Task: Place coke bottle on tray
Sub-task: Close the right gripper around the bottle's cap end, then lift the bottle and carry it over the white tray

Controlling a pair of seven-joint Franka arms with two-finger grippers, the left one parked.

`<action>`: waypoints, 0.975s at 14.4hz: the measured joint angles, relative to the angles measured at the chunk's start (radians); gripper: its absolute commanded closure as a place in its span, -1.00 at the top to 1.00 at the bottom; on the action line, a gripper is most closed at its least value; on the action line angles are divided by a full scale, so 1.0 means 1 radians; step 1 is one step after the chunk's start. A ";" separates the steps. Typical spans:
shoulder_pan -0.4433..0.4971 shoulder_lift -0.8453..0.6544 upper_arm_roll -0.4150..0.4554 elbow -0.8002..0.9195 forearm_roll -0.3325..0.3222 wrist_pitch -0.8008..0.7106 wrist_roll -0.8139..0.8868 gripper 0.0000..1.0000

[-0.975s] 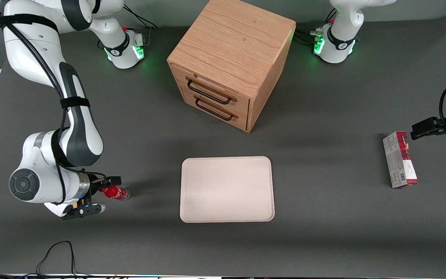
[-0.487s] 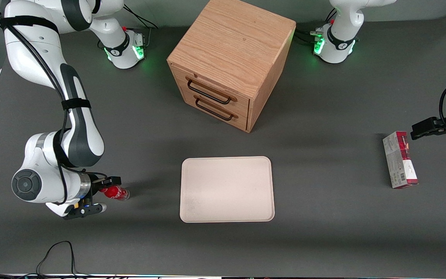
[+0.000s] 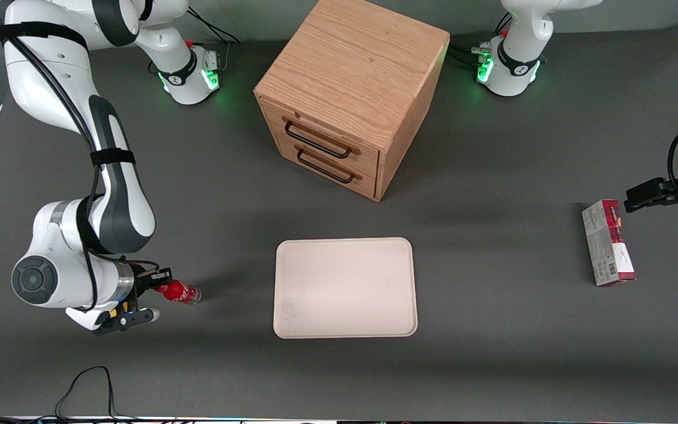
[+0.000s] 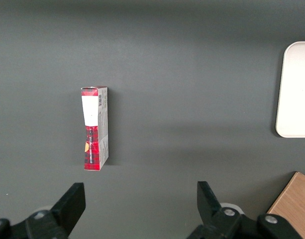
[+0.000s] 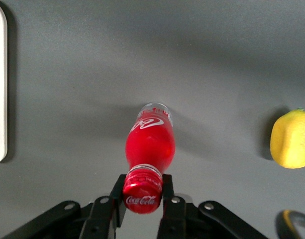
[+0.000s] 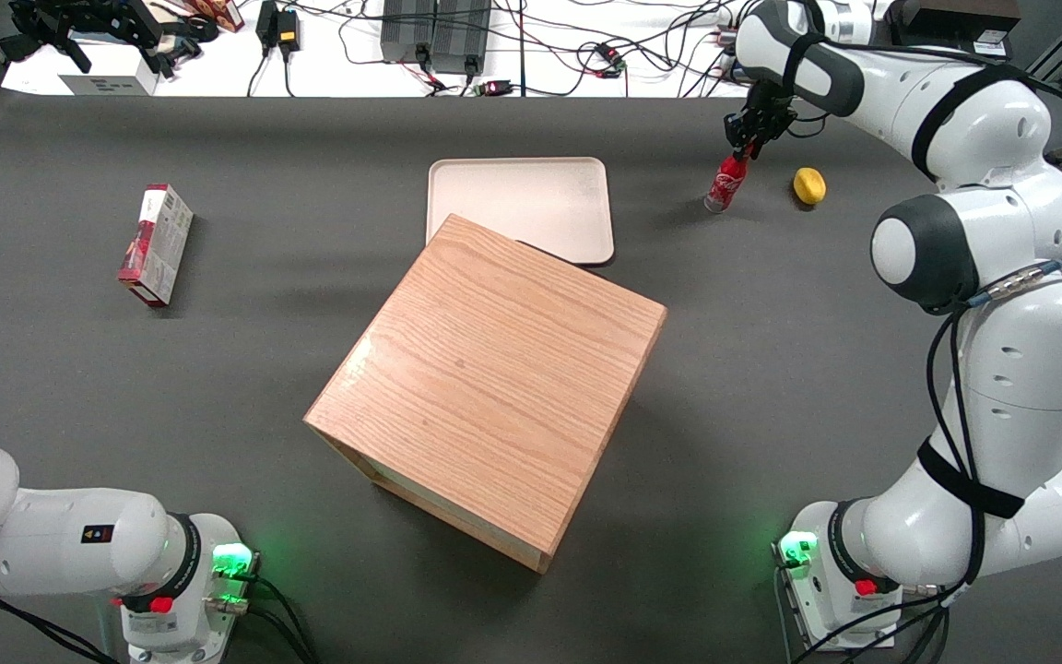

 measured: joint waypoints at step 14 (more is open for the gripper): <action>0.006 -0.095 0.004 0.346 0.016 -0.411 0.024 -0.48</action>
